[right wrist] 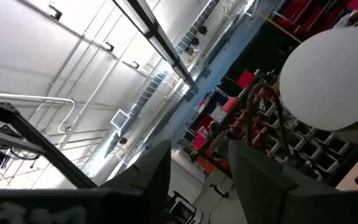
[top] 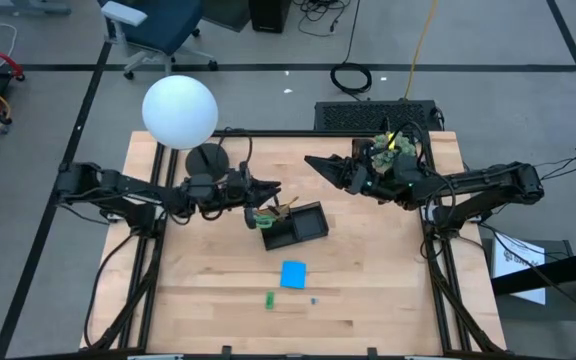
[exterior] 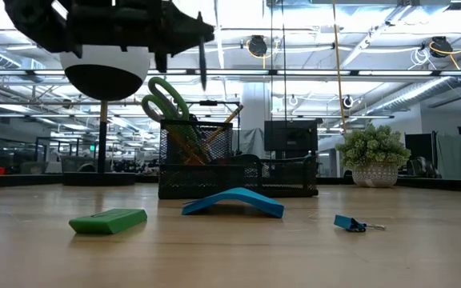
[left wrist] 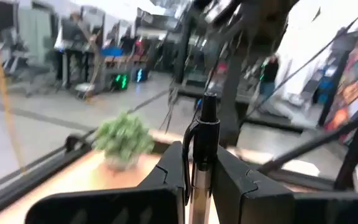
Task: Pick and place office supplies into organizer
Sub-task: Put the black pen into the black desk organizer
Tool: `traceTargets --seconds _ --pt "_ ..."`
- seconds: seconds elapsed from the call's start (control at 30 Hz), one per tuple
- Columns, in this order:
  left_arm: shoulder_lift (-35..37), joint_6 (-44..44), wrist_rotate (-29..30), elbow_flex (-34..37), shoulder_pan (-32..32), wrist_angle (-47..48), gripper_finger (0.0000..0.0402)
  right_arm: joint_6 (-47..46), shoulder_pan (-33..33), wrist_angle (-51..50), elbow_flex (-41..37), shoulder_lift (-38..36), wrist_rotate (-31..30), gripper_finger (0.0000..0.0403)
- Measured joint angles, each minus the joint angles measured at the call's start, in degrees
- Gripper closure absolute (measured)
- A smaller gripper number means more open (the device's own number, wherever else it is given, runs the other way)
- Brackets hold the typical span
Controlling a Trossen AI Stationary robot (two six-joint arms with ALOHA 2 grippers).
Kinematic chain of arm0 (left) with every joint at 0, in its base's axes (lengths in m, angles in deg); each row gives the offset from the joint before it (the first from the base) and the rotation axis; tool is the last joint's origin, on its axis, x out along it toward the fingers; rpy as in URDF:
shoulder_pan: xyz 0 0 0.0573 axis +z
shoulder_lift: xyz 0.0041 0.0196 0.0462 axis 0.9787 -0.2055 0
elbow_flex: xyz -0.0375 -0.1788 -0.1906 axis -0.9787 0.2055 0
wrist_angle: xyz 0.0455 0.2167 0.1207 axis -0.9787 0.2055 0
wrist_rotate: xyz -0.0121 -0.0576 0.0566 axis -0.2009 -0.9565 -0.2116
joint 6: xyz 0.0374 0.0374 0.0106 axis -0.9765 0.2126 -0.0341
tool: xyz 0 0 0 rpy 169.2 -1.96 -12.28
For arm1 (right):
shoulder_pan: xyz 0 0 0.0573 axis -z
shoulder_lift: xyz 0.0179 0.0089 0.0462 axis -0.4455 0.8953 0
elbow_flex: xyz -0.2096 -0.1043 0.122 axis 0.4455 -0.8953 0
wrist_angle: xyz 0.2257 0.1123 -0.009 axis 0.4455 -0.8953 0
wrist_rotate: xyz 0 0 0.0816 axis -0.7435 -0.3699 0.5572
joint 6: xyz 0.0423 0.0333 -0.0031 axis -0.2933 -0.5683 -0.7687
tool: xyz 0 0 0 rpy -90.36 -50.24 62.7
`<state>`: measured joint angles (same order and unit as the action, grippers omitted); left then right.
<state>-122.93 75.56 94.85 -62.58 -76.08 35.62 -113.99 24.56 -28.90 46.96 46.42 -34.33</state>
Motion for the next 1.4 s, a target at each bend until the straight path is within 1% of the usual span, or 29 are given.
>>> traceTargets --seconds 0.07,0.23,0.3,0.43,0.6,0.9,1.23,1.4 --pt "-2.15 0.16 -1.67 -0.05 0.55 -2.33 0.0366 0.08 0.04 0.06 0.00 0.00 -0.15 0.0252" --pt "-5.44 0.18 -2.86 -0.03 1.07 -3.38 0.0366 -0.15 0.02 0.03 0.00 0.00 -0.11 0.0252" --pt "-6.29 0.32 -4.58 -0.01 1.19 -2.81 0.0366 -0.20 0.03 -0.01 0.00 0.00 -0.14 0.0252" --pt "-8.62 1.63 -6.69 -0.13 1.21 -5.96 0.0366 -0.24 0.02 -0.01 0.00 0.00 -0.34 0.0252" --pt "-11.07 1.72 -6.82 -0.12 1.27 -6.25 0.0366 -0.24 -0.09 -0.01 0.00 0.00 -1.73 0.0252" --pt "-17.24 2.22 -6.91 -0.14 1.62 -12.97 0.0366 -0.24 -0.09 -0.01 0.00 0.00 -1.77 0.0252" --pt "-17.93 1.11 -7.37 -0.14 1.62 -12.86 0.0366 -0.26 -0.09 -0.02 0.00 0.00 -1.80 0.0252" --pt "-17.93 0.50 -7.24 -0.14 1.62 -11.07 0.0366 -0.26 -0.09 -0.04 0.00 0.00 -1.80 0.0252"
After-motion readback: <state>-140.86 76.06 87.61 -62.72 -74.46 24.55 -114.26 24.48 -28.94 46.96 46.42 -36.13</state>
